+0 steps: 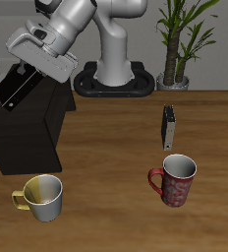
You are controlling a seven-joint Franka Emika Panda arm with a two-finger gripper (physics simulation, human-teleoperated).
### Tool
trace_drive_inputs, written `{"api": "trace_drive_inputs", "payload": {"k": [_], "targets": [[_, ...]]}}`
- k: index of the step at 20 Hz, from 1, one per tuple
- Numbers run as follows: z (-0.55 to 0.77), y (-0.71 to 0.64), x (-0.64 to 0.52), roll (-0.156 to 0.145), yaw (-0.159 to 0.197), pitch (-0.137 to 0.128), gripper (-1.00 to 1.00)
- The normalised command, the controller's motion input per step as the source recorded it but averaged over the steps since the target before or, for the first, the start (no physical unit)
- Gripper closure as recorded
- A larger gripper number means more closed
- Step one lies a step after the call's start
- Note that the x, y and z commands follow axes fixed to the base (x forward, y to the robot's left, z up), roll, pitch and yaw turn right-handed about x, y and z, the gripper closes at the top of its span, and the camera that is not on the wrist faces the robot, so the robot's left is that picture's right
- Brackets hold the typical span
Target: Place the black book flat on top of the shelf
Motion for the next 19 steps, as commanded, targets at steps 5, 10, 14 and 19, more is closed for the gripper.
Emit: {"api": "trace_drive_inputs", "payload": {"k": [5, 10, 14, 19], "targets": [[-0.44, 0.33, 0.16, 0.122, -0.024, 0.152, -1.0], [-0.17, 0.43, 0.12, 0.119, -0.077, 0.128, -1.0], [0.17, 0.6, -0.03, 0.147, -0.031, 0.024, -1.0], [0.19, 0.45, -0.11, 0.134, -0.064, -0.014, -1.0]]}}
